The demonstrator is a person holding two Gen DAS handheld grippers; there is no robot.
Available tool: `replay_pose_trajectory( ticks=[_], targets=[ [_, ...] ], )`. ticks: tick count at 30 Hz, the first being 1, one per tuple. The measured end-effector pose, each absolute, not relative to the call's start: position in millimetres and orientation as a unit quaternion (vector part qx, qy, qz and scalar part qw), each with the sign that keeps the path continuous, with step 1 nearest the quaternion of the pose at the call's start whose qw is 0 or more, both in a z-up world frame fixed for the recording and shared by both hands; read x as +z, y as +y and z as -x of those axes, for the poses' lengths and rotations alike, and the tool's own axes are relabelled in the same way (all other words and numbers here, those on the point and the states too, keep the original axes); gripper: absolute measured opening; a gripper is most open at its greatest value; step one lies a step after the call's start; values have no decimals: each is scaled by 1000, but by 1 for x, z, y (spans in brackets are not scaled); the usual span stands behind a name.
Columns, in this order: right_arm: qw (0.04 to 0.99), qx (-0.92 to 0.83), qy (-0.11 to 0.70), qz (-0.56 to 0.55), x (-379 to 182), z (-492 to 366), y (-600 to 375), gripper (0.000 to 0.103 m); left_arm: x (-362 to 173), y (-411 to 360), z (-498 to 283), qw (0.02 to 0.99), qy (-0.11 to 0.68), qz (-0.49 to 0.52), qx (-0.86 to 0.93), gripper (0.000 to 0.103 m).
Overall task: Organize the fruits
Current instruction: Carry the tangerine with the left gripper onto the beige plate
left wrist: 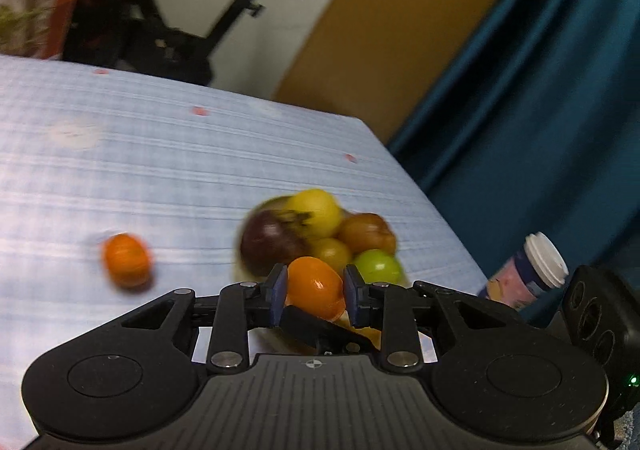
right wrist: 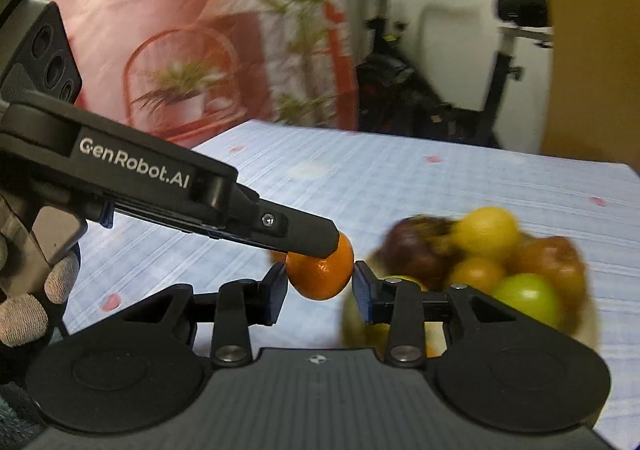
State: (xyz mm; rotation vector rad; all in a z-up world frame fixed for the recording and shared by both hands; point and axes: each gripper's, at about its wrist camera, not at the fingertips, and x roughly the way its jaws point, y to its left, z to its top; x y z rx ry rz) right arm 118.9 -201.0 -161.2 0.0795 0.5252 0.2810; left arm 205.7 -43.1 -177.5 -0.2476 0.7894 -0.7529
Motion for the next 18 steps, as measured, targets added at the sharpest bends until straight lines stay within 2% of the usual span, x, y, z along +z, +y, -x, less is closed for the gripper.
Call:
replay_pose_trajectory(
  ticks=[6, 18],
  targets=[
    [959, 83, 267, -48, -163, -114, -229, 38, -186, -80, -215, 829, 394, 97, -384, 31],
    [958, 59, 278, -27, -175, -118, -224, 39, -199, -90, -226, 822, 419, 83, -376, 32]
  ],
)
